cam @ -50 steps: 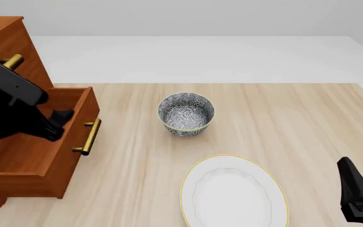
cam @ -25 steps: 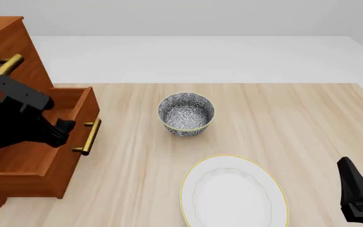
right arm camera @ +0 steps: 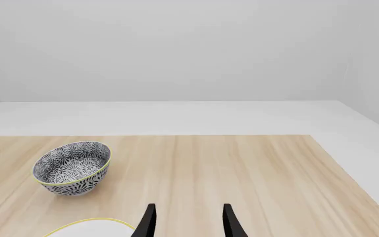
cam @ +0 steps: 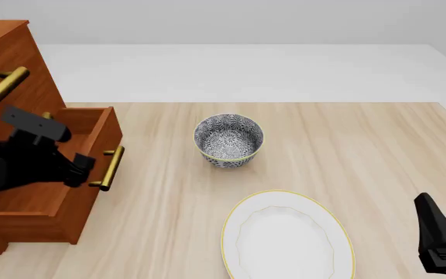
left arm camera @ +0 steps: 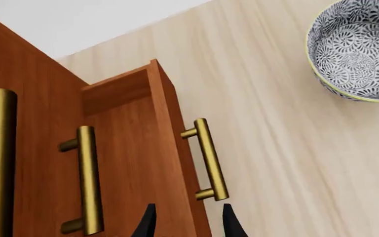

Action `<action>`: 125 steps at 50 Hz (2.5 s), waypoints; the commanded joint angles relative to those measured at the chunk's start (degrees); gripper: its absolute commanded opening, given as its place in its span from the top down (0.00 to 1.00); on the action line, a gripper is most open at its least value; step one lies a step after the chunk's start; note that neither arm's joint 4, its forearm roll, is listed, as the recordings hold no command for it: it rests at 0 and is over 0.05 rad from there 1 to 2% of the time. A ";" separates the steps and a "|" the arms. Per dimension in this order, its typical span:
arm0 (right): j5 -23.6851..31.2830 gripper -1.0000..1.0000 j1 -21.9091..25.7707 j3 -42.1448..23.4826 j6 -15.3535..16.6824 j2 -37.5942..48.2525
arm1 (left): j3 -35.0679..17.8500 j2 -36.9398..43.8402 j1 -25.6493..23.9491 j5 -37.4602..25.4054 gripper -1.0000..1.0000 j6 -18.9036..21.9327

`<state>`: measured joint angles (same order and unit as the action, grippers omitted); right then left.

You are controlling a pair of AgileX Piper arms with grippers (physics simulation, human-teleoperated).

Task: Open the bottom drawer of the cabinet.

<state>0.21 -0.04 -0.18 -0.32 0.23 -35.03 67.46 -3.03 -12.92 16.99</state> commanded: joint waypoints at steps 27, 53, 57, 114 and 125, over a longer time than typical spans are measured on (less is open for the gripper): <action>0.01 0.00 0.01 0.00 0.01 0.01 | 5.43 7.52 1.34 7.99 0.00 -3.19; -0.01 0.00 0.01 0.00 0.00 0.00 | 7.81 11.36 2.50 12.34 0.00 -3.53; -0.01 0.00 -0.01 0.00 0.00 -0.01 | 8.13 12.34 2.80 13.23 0.00 -3.73; 0.00 0.00 0.00 0.00 -0.01 0.00 | 3.17 16.14 -11.61 12.52 0.00 -9.23; 0.00 0.00 0.00 0.00 0.00 0.00 | 2.73 16.54 -13.69 12.65 0.00 -9.77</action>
<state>0.21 -0.04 -0.18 -0.33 0.23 -31.18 83.59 -14.36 -0.20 7.83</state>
